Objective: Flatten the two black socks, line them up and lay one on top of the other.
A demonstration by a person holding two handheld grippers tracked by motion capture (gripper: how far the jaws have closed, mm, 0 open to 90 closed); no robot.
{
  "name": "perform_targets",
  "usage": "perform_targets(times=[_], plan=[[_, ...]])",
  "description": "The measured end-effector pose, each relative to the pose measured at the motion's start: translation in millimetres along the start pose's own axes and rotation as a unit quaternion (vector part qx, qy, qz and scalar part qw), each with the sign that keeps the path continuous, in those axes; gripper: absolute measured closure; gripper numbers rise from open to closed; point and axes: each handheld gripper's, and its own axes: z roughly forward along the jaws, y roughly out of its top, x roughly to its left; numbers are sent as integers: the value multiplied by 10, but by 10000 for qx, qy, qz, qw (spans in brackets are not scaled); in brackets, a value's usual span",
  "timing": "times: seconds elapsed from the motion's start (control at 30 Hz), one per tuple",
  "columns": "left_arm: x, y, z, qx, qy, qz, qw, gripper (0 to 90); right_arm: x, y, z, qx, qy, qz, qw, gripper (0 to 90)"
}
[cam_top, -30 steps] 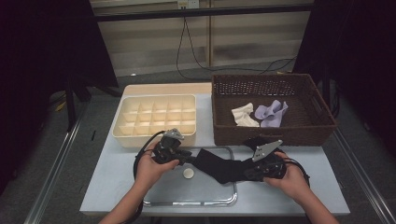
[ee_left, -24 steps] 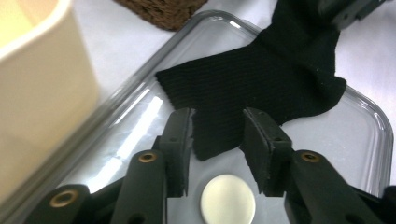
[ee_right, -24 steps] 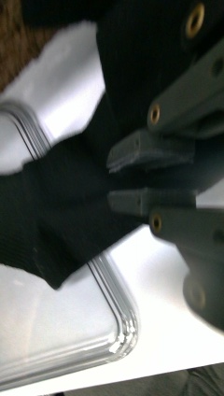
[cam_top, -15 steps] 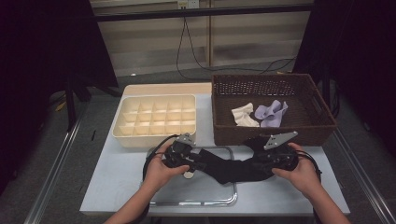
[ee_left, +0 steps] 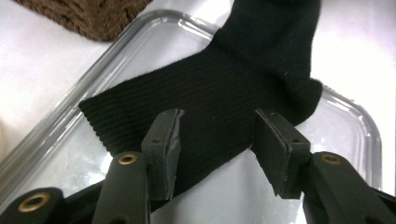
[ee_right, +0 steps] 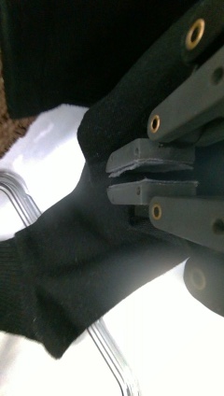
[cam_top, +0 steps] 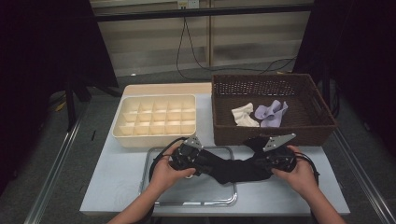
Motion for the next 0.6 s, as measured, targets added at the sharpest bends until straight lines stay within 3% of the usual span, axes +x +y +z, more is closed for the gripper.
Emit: perform_targets(times=[0.2, 0.3, 0.43, 0.6], plan=[[-3, 8, 45, 115, -58, 87, 9999, 540, -19, -93, -233, -70, 57, 39, 10000, 853], [-10, 3, 56, 111, -52, 74, 9999, 545, -53, -189, -302, 44, -31, 60, 10000, 862], [-20, 7, 38, 68, -73, 104, 9999, 550, -78, -334, -361, 155, 25, 214, 9996, 858], [-40, 23, 40, 33, -116, 41, 9999, 550, -96, -388, -459, -88, -225, 436, 9988, 727]])
